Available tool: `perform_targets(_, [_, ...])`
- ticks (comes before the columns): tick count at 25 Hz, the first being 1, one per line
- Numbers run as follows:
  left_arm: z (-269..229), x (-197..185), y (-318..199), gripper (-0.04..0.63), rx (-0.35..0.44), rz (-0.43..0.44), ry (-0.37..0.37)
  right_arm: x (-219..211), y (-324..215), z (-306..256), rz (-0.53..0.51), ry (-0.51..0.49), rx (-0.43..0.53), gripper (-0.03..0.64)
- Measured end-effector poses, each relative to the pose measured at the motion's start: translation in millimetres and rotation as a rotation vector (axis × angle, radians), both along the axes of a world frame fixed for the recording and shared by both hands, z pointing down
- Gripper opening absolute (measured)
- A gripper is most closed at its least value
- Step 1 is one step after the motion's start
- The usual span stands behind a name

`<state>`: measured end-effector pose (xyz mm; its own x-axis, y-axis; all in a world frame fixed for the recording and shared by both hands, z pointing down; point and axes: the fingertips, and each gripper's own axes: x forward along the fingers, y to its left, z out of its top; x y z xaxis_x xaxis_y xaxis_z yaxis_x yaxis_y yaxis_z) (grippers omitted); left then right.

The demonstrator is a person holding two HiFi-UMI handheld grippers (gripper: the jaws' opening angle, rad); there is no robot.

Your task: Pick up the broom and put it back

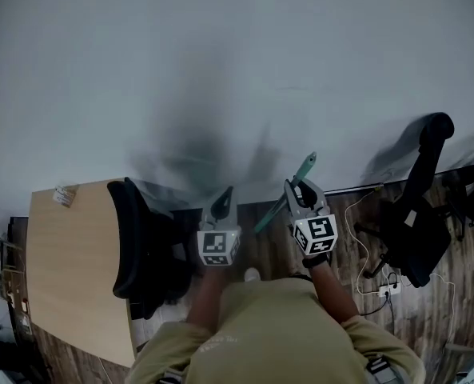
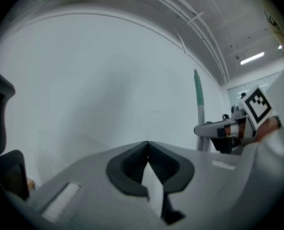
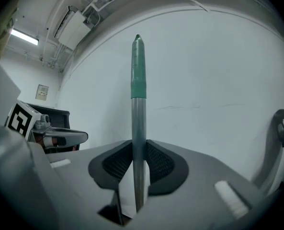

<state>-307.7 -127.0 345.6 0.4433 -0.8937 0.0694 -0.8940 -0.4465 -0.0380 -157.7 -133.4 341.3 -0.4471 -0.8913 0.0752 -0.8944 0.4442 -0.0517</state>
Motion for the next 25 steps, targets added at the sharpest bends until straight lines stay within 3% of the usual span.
perform_targets(7, [-10.8, 37.7, 11.8, 0.002, -0.016, -0.050, 0.046, 26.4, 11.9, 2.7, -0.037, -0.012, -0.020, 0.087])
perform_targets(15, [-5.9, 84.3, 18.0, 0.000, -0.031, -0.009, 0.003, 54.5, 18.1, 6.1, -0.060, -0.038, -0.036, 0.087])
perform_targets(18, [-1.6, 94.8, 20.2, 0.000, -0.049, -0.038, -0.007, 63.8, 19.6, 9.4, -0.063, -0.033, -0.045, 0.089])
perform_targets(25, [-6.0, 127.0, 21.4, 0.001, -0.027, 0.002, 0.070, 82.6, 23.8, 5.6, -0.081, -0.012, -0.027, 0.089])
